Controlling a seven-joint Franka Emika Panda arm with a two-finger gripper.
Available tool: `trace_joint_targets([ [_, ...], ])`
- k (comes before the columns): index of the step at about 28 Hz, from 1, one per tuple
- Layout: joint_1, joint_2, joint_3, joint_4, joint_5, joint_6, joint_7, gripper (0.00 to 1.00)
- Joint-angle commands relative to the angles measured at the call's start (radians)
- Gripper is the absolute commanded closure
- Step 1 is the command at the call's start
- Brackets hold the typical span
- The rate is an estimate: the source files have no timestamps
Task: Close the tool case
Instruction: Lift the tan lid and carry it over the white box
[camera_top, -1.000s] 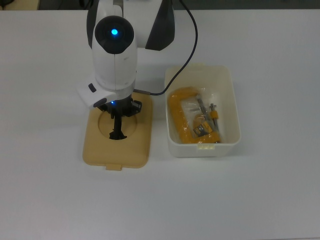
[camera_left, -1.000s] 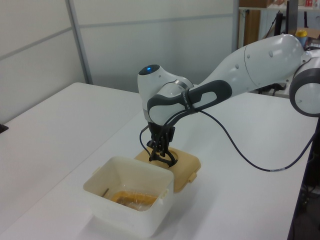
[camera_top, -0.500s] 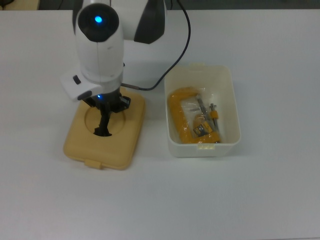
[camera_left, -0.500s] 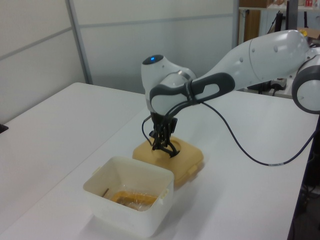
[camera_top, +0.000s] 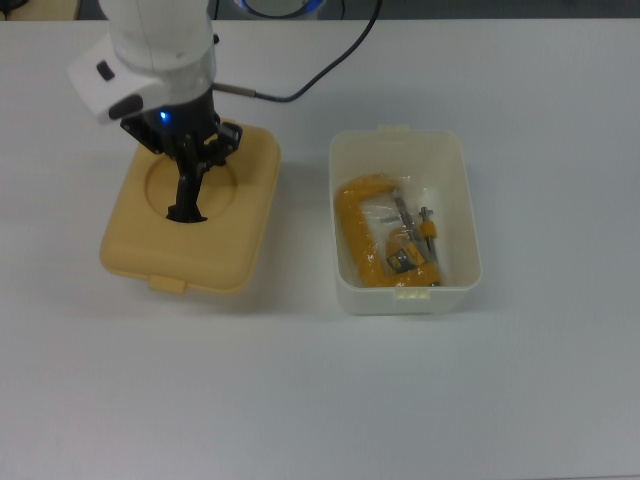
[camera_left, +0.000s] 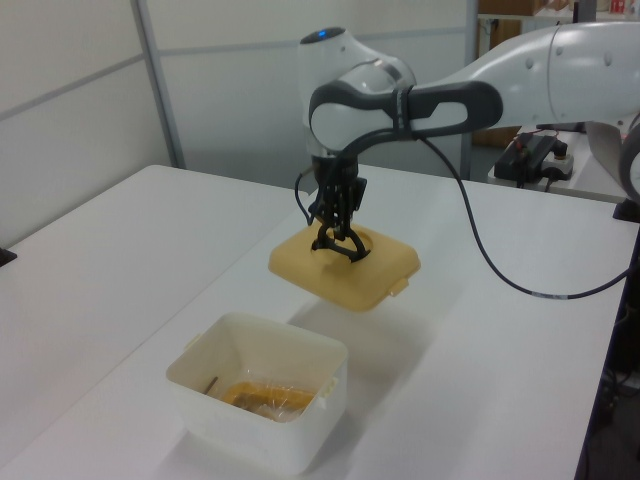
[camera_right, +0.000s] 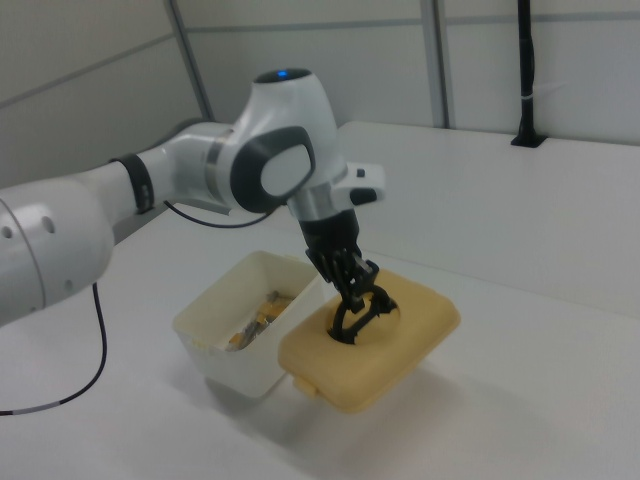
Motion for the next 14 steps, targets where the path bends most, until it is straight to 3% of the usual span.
trace_joint_targets([
  [1,0.002,-0.02,0.03,0.038,0.015,-0.058,-0.01,1.0],
  [3,0.002,-0.019,0.076,0.043,0.003,-0.066,0.02,1.0],
  [8,0.002,-0.018,0.129,0.043,-0.004,-0.064,0.071,1.0],
  [14,0.003,-0.017,0.214,0.043,-0.043,-0.064,0.148,1.0],
])
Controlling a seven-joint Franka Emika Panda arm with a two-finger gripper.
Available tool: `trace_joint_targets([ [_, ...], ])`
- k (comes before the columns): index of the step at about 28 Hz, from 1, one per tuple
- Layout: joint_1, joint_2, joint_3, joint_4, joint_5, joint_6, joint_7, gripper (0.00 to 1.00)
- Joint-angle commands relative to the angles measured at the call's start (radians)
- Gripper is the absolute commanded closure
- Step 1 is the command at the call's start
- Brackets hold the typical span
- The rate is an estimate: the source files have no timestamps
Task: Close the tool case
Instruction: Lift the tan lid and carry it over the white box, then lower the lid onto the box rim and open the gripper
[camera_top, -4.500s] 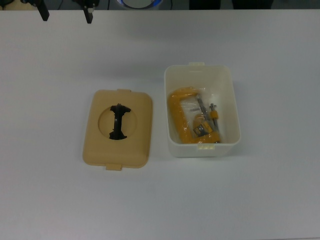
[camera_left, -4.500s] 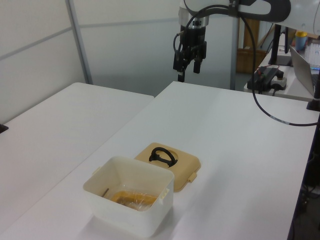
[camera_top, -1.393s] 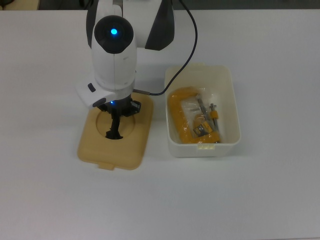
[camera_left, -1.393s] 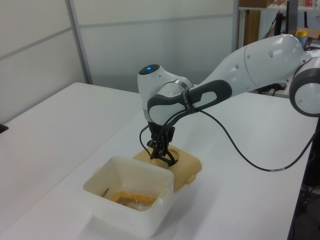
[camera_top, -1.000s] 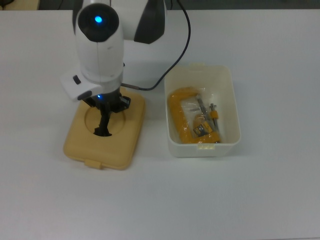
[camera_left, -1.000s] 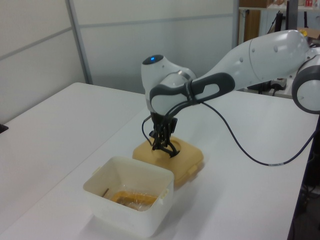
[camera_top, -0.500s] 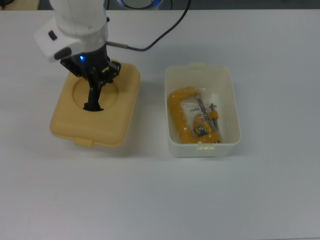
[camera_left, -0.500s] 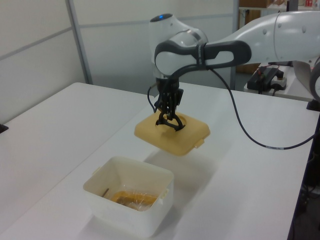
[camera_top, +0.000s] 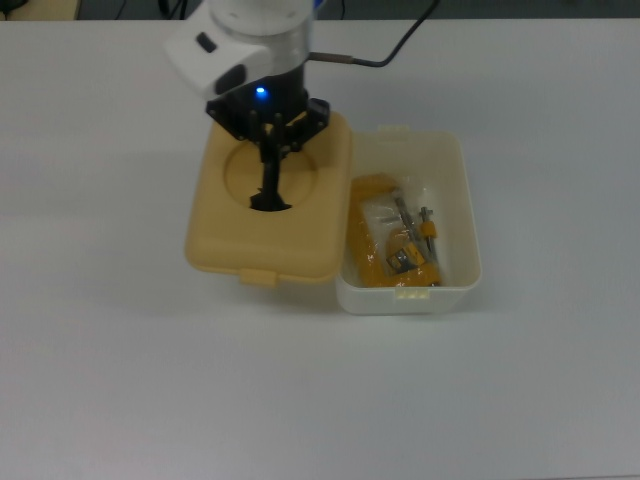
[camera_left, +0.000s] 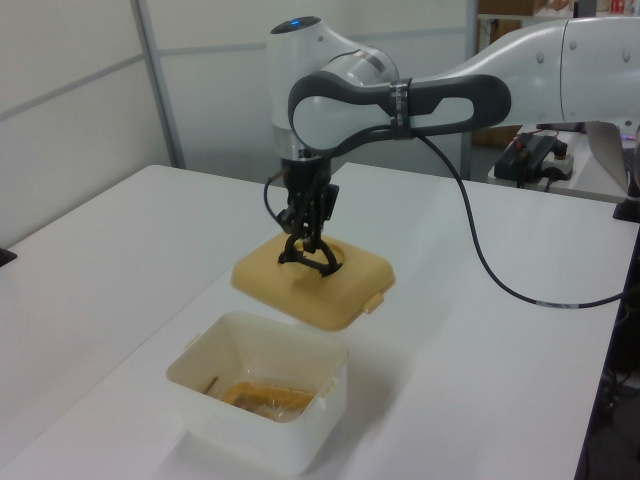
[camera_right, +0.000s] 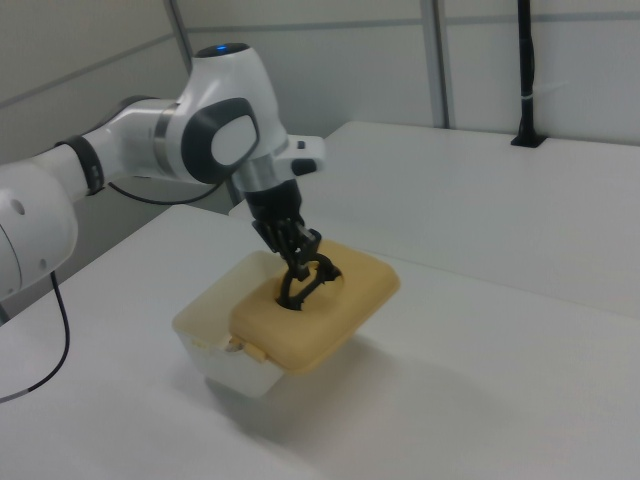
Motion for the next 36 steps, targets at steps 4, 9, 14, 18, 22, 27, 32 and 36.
trace_joint_targets([
  [4,0.002,0.005,0.081,0.011,-0.05,-0.024,0.085,1.0],
  [9,0.002,0.008,0.124,0.011,-0.083,-0.024,0.121,1.0],
  [14,0.002,0.012,0.166,0.01,-0.116,-0.024,0.162,1.0],
  [18,0.002,0.026,0.212,0.01,-0.151,-0.024,0.203,1.0],
  [22,0.002,0.035,0.236,0.008,-0.179,-0.024,0.228,1.0],
  [27,0.002,0.061,0.261,0.01,-0.194,-0.022,0.233,1.0],
  [32,0.002,0.092,0.293,0.01,-0.237,-0.017,0.269,1.0],
  [36,0.002,0.097,0.319,0.01,-0.251,-0.017,0.285,1.0],
])
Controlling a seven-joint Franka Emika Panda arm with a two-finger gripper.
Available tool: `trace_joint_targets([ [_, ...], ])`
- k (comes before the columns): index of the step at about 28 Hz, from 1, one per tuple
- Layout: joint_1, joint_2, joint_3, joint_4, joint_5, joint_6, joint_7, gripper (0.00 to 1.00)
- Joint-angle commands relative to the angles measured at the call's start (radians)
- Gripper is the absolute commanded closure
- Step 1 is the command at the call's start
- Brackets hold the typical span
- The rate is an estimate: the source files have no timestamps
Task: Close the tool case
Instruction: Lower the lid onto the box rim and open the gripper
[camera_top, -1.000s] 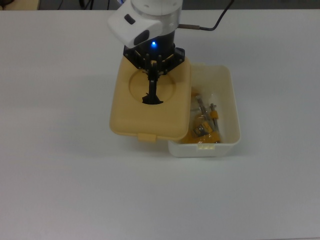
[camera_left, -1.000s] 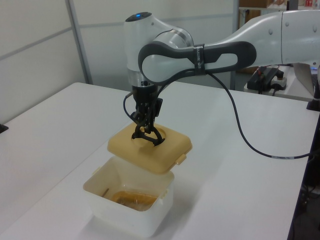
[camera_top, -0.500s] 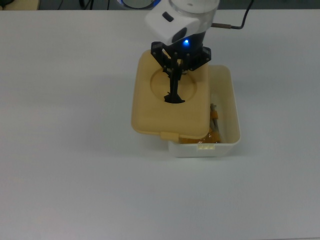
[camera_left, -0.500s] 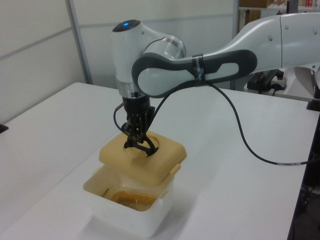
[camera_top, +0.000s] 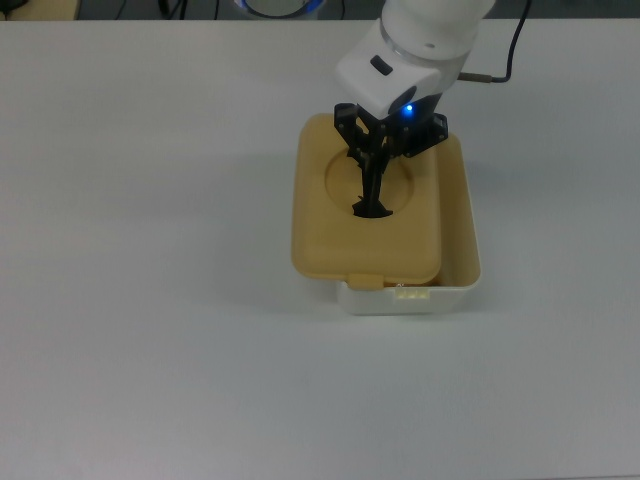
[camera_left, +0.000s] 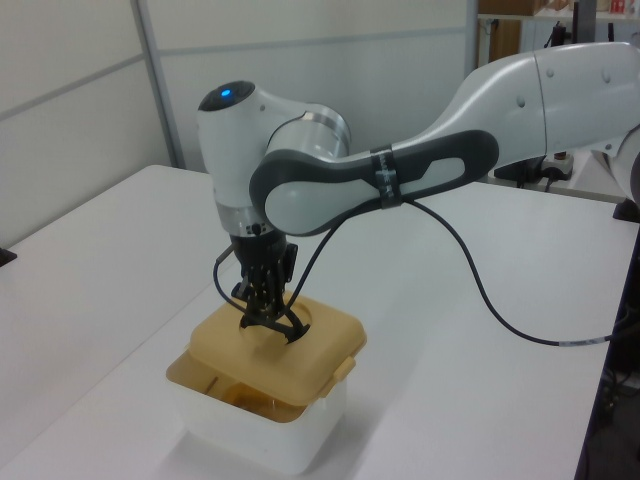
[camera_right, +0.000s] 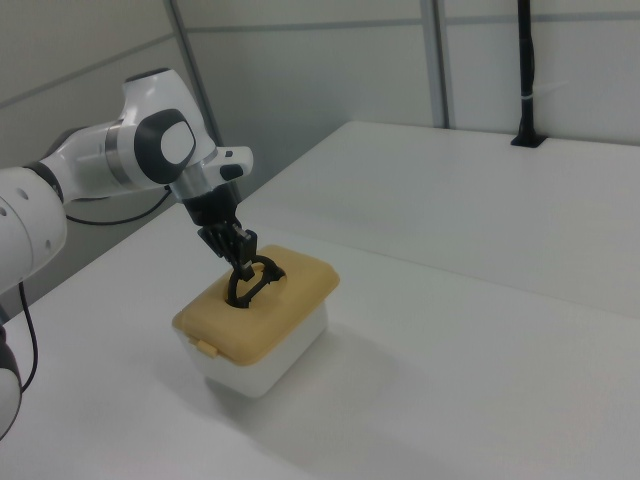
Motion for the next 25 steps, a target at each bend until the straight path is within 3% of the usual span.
trace_joint_targets([
  [1,0.0,0.007,0.034,0.011,-0.03,-0.017,0.041,1.0],
  [15,0.017,0.008,0.046,0.012,-0.031,-0.017,0.066,1.0],
  [16,0.017,0.008,0.046,0.011,-0.031,-0.017,0.067,0.93],
  [17,0.017,0.008,0.046,0.012,-0.031,-0.017,0.069,0.77],
  [18,0.017,0.019,0.046,0.011,-0.031,-0.017,0.073,0.1],
  [19,0.017,0.022,0.046,0.012,-0.031,-0.019,0.076,0.0],
  [25,0.03,0.025,0.046,0.012,-0.047,-0.019,0.086,0.0],
])
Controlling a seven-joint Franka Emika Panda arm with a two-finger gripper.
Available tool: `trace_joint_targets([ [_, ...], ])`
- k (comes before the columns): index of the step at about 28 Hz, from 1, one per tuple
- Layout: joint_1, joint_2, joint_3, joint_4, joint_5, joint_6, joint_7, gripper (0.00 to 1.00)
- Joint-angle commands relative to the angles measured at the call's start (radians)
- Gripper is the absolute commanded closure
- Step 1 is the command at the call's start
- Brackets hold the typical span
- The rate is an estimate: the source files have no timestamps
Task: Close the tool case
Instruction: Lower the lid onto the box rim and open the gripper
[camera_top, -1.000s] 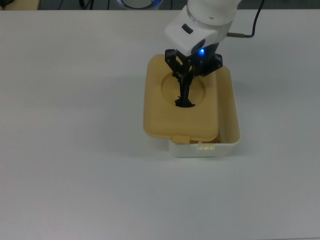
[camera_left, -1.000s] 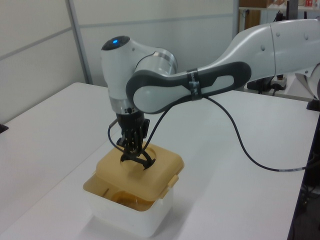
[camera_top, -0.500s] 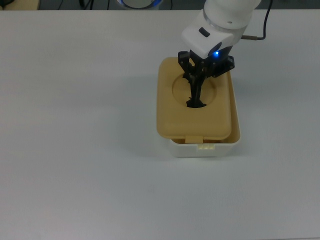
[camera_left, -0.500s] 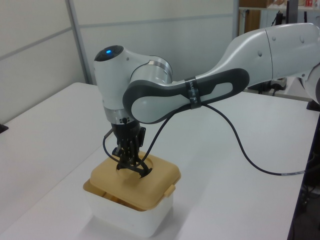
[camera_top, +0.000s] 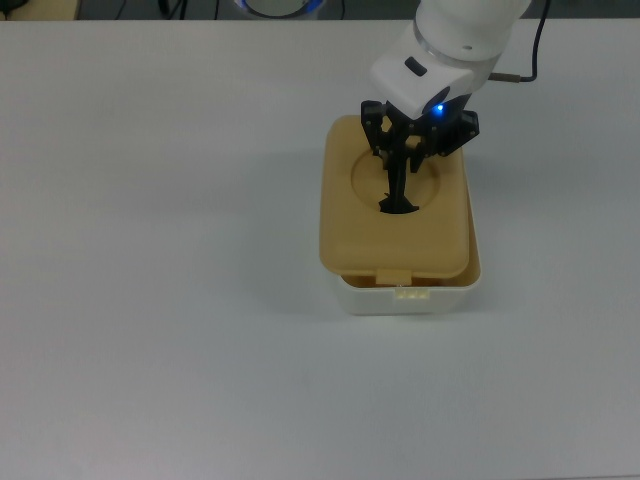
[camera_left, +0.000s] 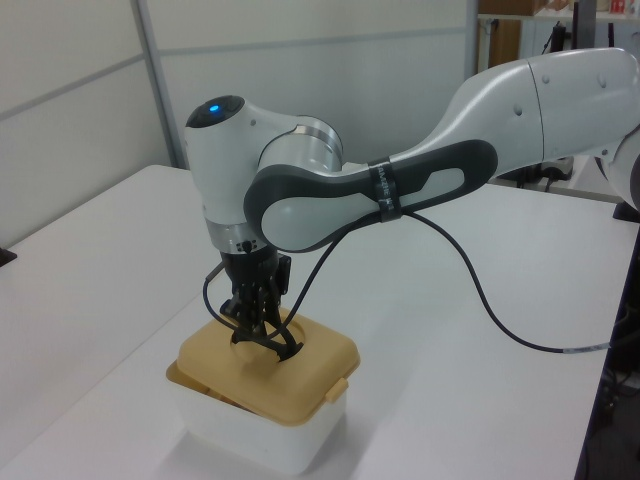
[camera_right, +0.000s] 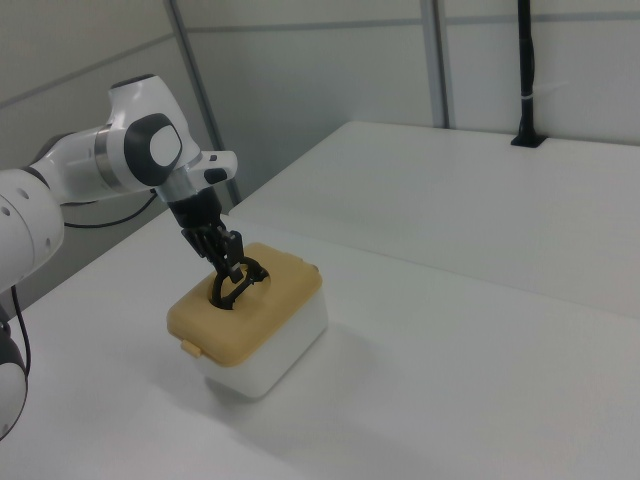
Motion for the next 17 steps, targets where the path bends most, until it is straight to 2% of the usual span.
trace_joint_targets([
  [1,0.018,0.008,0.002,0.013,-0.03,-0.017,0.034,0.0],
  [12,0.006,-0.03,-0.003,0.05,-0.013,-0.12,0.001,0.0],
  [17,-0.037,-0.056,-0.007,0.046,0.0,-0.124,-0.038,0.0],
])
